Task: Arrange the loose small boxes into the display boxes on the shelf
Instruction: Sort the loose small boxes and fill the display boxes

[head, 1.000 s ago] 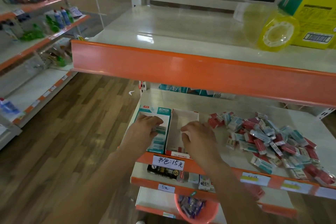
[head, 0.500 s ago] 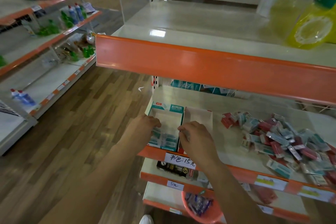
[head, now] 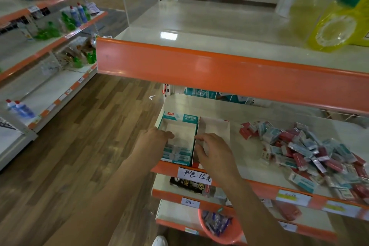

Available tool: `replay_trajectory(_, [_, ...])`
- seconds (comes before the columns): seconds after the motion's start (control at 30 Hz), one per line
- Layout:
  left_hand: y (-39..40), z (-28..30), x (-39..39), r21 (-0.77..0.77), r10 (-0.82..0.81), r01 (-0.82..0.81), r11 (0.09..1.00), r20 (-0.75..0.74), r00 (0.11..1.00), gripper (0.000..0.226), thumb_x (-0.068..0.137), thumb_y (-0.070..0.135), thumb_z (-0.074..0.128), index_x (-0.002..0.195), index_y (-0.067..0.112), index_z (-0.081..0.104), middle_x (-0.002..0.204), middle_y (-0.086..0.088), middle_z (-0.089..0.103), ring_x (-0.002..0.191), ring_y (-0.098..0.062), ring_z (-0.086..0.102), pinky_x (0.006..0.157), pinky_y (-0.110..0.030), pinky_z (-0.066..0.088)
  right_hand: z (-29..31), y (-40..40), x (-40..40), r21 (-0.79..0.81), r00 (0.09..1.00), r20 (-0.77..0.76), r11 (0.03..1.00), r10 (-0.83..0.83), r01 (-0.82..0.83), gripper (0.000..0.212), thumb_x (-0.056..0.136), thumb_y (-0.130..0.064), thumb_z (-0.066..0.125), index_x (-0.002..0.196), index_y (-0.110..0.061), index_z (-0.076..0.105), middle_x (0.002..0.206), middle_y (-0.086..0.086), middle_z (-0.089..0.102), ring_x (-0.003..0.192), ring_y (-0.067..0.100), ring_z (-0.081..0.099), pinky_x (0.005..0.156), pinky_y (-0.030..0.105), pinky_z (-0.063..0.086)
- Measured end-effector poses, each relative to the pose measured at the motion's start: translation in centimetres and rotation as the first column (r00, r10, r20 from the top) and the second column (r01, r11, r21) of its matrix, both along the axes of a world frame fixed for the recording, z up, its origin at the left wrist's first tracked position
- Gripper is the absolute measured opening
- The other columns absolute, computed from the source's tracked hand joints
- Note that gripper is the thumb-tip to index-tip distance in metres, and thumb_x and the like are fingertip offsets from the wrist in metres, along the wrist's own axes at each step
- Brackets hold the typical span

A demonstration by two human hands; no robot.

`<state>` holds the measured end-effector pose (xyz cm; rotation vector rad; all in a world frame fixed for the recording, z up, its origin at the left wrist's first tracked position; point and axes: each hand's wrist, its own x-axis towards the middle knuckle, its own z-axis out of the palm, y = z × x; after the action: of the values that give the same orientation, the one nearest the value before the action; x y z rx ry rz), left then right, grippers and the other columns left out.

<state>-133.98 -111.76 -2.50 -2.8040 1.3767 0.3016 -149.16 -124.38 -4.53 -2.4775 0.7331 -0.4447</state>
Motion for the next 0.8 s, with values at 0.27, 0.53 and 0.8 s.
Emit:
replay_trajectory(0.27, [-3.2, -0.1, -3.3, -0.292, -0.069, 0.090, 0.952, 0.083, 0.994, 0.042, 0.089, 0.015, 0.057, 0.127, 0.031, 0.052, 0.136, 0.005, 0.047, 0.128, -0.019, 0.038, 0.107, -0.040, 0.036, 0.2, -2.7, -2.6, -0.051, 0.977, 0.083, 0.979, -0.195, 0.200, 0.018, 0.090, -0.022, 0.061, 0.105, -0.025, 0.070, 0.103, -0.009, 0.068, 0.097, 0.013, 0.059, 0.085, 0.028, 0.047])
replay_trajectory(0.53, [-8.2, -0.4, -8.5, -0.372, -0.235, 0.247, 0.895, 0.077, 0.969, 0.035, 0.090, 0.019, 0.050, 0.124, 0.024, 0.056, 0.138, -0.004, 0.044, 0.129, -0.025, 0.036, 0.102, -0.040, 0.038, 0.2, -5.2, -6.3, -0.129, 0.951, 0.106, 0.945, -0.290, 0.302, 0.016, 0.081, -0.008, 0.071, 0.096, -0.013, 0.074, 0.098, 0.006, 0.070, 0.086, 0.027, 0.065, 0.072, 0.037, 0.055])
replay_trajectory(0.8, [-12.6, -0.4, -13.3, -0.448, -0.383, 0.356, 0.820, 0.032, 0.923, 0.040, 0.088, 0.008, 0.051, 0.127, 0.014, 0.054, 0.136, -0.007, 0.047, 0.126, -0.024, 0.042, 0.090, -0.034, 0.047, -1.2, -8.1, -10.8, -0.033, 0.923, 0.065, 0.923, -0.380, 0.382, 0.032, 0.079, -0.003, 0.067, 0.110, -0.009, 0.070, 0.121, 0.008, 0.061, 0.096, 0.025, 0.065, 0.074, 0.028, 0.050])
